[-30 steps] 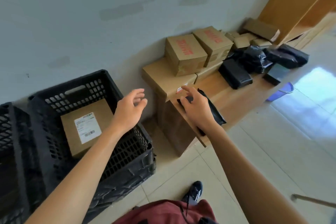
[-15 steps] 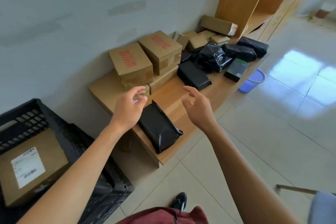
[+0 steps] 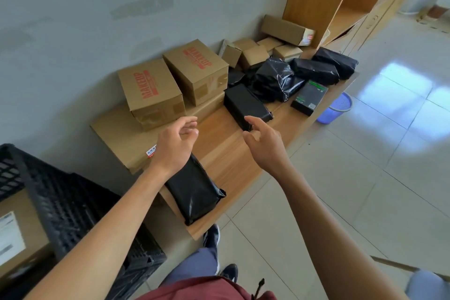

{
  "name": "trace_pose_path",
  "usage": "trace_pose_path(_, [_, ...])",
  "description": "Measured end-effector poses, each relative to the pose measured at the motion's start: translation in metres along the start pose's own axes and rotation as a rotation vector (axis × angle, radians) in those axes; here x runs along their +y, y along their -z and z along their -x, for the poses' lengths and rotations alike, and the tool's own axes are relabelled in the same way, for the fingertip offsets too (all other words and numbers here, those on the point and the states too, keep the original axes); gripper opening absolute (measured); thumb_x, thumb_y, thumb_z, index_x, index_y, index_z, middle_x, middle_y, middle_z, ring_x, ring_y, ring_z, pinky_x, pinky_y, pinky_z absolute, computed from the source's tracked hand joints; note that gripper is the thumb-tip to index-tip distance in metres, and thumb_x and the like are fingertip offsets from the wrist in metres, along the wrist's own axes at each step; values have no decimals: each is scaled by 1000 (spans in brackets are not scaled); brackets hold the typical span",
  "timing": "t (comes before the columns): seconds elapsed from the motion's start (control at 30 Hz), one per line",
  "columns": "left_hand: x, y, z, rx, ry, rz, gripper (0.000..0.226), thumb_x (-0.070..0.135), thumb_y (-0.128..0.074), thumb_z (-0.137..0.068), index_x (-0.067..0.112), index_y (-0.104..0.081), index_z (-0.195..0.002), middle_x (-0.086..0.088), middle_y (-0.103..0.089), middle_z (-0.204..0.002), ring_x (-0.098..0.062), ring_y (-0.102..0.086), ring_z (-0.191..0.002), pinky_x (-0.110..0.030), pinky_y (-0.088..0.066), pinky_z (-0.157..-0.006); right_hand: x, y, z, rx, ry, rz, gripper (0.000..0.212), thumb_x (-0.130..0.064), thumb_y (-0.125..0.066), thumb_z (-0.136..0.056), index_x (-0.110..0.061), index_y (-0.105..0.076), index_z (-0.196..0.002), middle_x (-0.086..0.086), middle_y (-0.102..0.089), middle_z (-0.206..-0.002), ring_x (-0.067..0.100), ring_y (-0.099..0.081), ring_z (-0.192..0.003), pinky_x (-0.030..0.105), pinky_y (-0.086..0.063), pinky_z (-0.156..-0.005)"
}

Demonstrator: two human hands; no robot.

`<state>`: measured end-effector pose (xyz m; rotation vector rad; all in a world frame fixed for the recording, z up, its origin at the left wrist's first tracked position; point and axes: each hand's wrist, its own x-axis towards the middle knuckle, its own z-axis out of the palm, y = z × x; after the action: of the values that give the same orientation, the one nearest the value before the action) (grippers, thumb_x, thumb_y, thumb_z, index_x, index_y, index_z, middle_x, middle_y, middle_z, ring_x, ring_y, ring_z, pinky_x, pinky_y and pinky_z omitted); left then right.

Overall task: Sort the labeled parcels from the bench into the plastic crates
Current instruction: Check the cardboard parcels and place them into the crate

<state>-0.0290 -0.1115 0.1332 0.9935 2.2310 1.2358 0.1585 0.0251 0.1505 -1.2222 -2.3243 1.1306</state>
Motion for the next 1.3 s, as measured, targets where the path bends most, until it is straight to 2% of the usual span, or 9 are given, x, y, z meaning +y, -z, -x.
trace_pose_path(0.1, [-10, 2, -19, 37, 31, 13, 30, 20, -60, -102, 24, -66, -131, 12, -70, -122, 7, -61, -109, -15, -46, -97, -5, -9, -28, -50, 25, 14, 48, -25, -53, -108, -23, -45, -156, -2, -55, -150, 3, -59, -96, 12, -36, -88])
trace_pose_path(0.17, [-19, 4, -31, 62, 58, 29, 30, 22, -60, -102, 24, -66, -132, 12, -69, -122, 2, -62, -112, -25, -49, -103, -10, -17, -49, -89, 38, 23, 48, -26, -53, -108, -24, -44, -156, -1, -53, -153, 3, -58, -110, 14, -36, -91])
trace_pose_path(0.4, [-62, 19, -73, 180, 195, 132, 31, 26, -60, -103, 28, -64, -134, 14, -68, -127, -2, -63, -116, -42, -53, -105, -29, -55, -122, -230, 77, 97, 49, -27, -52, -108, -29, -42, -156, -1, -61, -141, 19, -71, -94, 11, -45, -58])
trace_pose_path(0.53, [-82, 29, -90, 267, 252, 152, 32, 23, -58, -104, 24, -63, -135, 11, -68, -128, -3, -63, -116, -27, -51, -104, -41, -76, -149, -309, 99, 149, 49, -23, -52, -108, -27, -43, -155, 0, -54, -150, 15, -61, -119, 10, -40, -77])
trace_pose_path(0.8, [-130, 53, -77, 383, 441, 205, 33, 21, -55, -106, 22, -62, -139, 15, -66, -126, 3, -58, -117, -7, -38, -96, -62, -134, -181, -462, 171, 223, 49, -18, -54, -106, -24, -47, -154, -5, -58, -111, 34, -67, -104, 4, -43, -62])
trace_pose_path(0.97, [-149, 61, -53, 427, 517, 194, 35, 17, -54, -106, 22, -61, -140, 17, -62, -129, 12, -55, -110, 7, -34, -86, -69, -169, -179, -527, 236, 205, 47, -17, -55, -105, -23, -50, -151, 5, -68, -121, 29, -62, -111, -6, -37, -68])
trace_pose_path(1.1, [-156, 65, -32, 453, 547, 156, 37, 15, -53, -106, 22, -60, -141, 15, -62, -133, 4, -55, -116, -2, -34, -94, -70, -186, -167, -564, 289, 196, 47, -20, -53, -107, -23, -48, -153, 4, -64, -134, 10, -59, -102, 1, -38, -75])
trace_pose_path(1.2, [-166, 65, -12, 469, 572, 152, 38, 16, -54, -105, 22, -59, -143, 12, -62, -137, 1, -56, -120, -22, -41, -109, -67, -198, -155, -601, 320, 197, 48, -19, -52, -107, -22, -46, -154, 2, -55, -150, 14, -55, -123, 17, -35, -93])
trace_pose_path(1.3, [-178, 64, -1, 487, 595, 155, 37, 18, -57, -105, 23, -60, -141, 13, -64, -135, -2, -58, -121, -11, -41, -98, -66, -214, -146, -651, 318, 201, 48, -18, -52, -106, -22, -46, -154, 7, -53, -152, 22, -51, -136, 16, -31, -93])
